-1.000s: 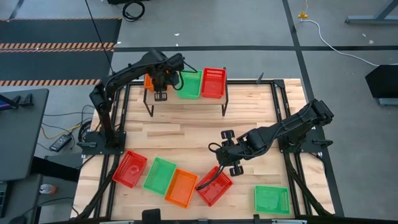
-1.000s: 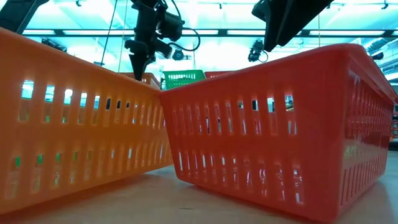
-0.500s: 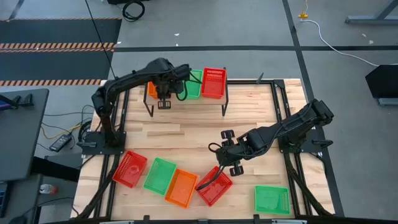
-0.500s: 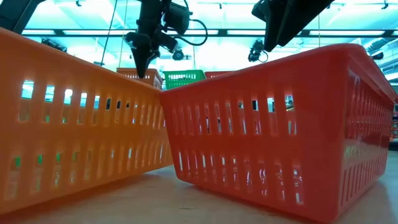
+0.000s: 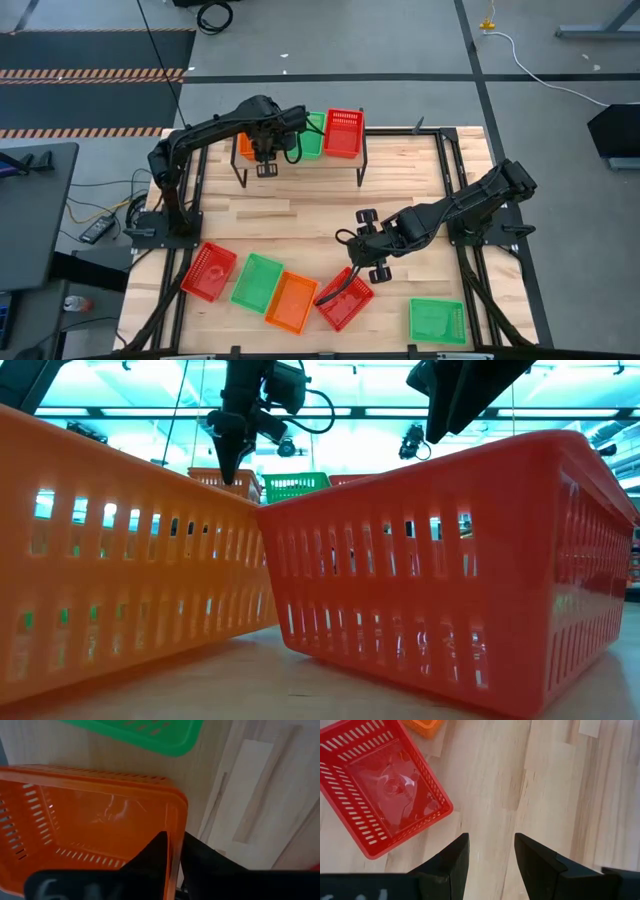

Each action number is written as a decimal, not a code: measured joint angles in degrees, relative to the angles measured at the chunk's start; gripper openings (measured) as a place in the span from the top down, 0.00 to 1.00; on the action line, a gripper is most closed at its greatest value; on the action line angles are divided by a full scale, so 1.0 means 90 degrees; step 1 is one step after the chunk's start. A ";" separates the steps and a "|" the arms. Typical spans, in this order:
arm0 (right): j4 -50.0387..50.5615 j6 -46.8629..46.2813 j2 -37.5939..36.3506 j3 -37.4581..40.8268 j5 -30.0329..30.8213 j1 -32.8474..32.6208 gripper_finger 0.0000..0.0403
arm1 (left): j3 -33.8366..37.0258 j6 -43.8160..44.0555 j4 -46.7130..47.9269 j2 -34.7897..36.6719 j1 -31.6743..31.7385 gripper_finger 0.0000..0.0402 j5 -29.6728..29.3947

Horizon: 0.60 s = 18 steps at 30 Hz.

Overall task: Stack baskets on shelf by color
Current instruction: Stack the top orange bin on the orange bin on the shelf, then stack the right red bin on the red bin on the shelf

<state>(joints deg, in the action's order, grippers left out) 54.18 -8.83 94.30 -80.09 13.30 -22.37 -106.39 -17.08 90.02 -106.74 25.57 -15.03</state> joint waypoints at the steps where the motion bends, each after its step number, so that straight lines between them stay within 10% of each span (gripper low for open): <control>1: -0.0001 -0.0004 0.0000 0.0000 0.0000 0.0000 0.59 | 0.0000 0.0000 0.0000 0.0000 -0.0016 0.86 0.0000; 18: 0.0035 -0.0018 0.0000 0.0000 -0.0007 0.0000 0.59 | 0.0002 0.0055 0.0000 0.0654 -0.0192 0.60 -0.0168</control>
<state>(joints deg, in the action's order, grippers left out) 54.50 -8.99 94.30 -80.09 13.23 -22.37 -106.37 -16.59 90.02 -100.85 23.85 -16.53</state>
